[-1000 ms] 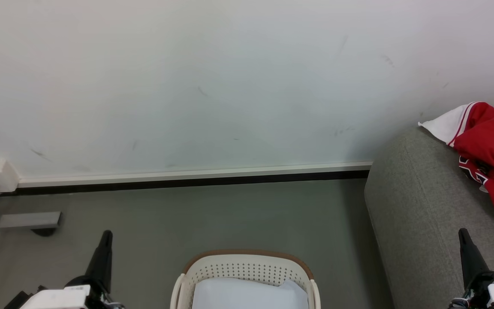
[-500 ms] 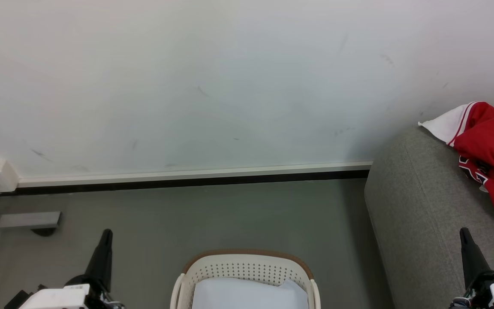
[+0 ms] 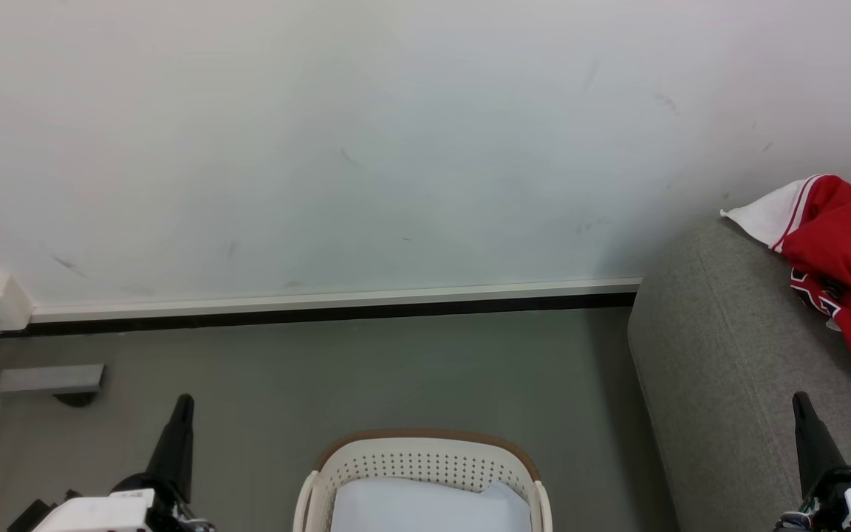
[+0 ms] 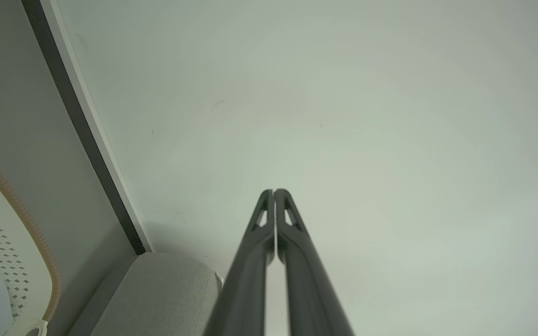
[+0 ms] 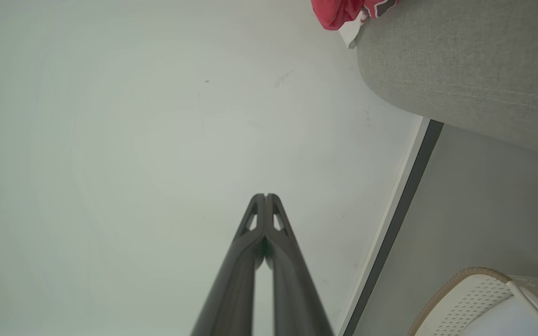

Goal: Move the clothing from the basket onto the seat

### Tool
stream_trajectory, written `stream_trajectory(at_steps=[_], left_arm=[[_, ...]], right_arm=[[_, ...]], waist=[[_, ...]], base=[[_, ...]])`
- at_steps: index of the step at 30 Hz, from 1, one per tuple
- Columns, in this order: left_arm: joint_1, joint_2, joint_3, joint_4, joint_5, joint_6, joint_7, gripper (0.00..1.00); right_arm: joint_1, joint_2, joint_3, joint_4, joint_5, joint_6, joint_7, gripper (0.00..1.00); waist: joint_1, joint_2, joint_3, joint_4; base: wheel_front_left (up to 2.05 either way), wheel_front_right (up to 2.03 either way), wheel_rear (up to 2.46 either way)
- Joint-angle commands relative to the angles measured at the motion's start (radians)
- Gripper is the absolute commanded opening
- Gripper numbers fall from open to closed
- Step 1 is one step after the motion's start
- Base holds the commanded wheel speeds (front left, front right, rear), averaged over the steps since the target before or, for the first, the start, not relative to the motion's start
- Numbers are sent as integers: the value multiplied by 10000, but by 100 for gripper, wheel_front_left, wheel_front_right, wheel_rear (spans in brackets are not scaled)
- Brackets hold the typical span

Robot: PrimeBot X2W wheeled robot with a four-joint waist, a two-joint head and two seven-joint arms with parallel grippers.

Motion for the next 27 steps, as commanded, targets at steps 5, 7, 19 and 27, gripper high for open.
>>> stream_trajectory(at_steps=[5, 7, 19, 27], left_arm=[[-72, 71, 12, -25, -143, 11, 39, 0], [-72, 71, 13, -25, -143, 11, 39, 0], [-72, 71, 14, -25, -144, 11, 38, 0], [-72, 71, 12, -26, -144, 11, 38, 0]], right_arm=[[-108, -2, -34, -22, -20, -21, 24, 0], [-109, 1, -40, -21, -26, -21, 29, 0], [-113, 25, -69, -18, -60, -21, 44, 0], [-115, 39, -87, -17, -77, -21, 60, 0]], waist=[[0, 0, 0, 0], [0, 0, 0, 0], [0, 0, 0, 0], [0, 0, 0, 0]], base=[[0, 0, 0], [0, 0, 0], [0, 0, 0], [0, 0, 0]])
